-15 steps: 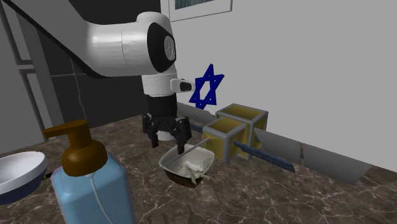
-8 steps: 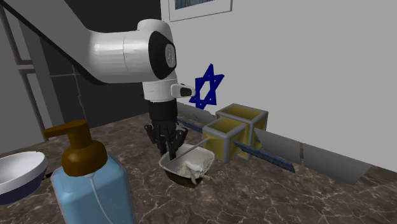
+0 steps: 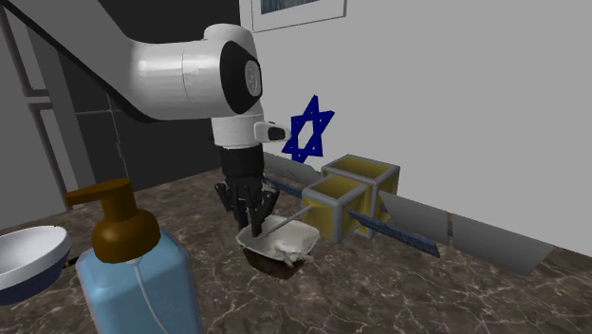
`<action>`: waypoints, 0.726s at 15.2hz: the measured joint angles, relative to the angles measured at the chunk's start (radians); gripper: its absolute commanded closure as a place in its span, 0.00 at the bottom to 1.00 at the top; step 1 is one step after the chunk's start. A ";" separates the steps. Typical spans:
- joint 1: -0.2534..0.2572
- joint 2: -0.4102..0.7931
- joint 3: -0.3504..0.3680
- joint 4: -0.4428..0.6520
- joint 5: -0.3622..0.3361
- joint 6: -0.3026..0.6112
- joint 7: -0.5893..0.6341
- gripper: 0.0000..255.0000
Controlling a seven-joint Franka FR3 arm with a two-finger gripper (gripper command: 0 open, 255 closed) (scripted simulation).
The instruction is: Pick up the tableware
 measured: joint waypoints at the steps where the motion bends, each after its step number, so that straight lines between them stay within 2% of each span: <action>1: 0.000 -0.002 0.001 0.008 0.002 -0.009 -0.002 1.00; 11: -0.006 -0.058 0.012 0.064 0.028 -0.117 -0.024 1.00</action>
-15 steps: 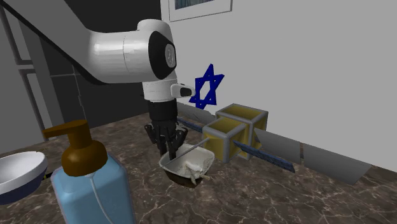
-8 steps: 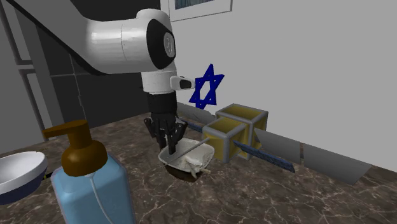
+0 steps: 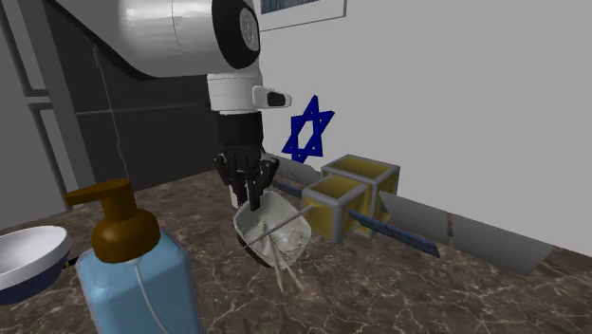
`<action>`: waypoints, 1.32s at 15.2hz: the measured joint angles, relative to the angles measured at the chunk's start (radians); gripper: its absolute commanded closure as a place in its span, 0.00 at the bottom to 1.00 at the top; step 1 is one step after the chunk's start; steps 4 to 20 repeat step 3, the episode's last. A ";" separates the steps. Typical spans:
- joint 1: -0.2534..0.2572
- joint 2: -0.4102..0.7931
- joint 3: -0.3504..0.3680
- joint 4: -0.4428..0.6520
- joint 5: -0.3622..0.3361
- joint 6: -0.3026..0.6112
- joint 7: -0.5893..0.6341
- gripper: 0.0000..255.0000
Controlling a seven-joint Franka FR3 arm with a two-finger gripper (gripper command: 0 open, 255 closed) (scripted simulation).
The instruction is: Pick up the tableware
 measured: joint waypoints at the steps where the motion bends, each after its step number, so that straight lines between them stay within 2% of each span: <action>1: 0.000 -0.004 0.001 0.010 0.002 -0.014 -0.003 1.00; 20: 0.001 -0.010 0.003 0.022 0.005 -0.030 -0.003 1.00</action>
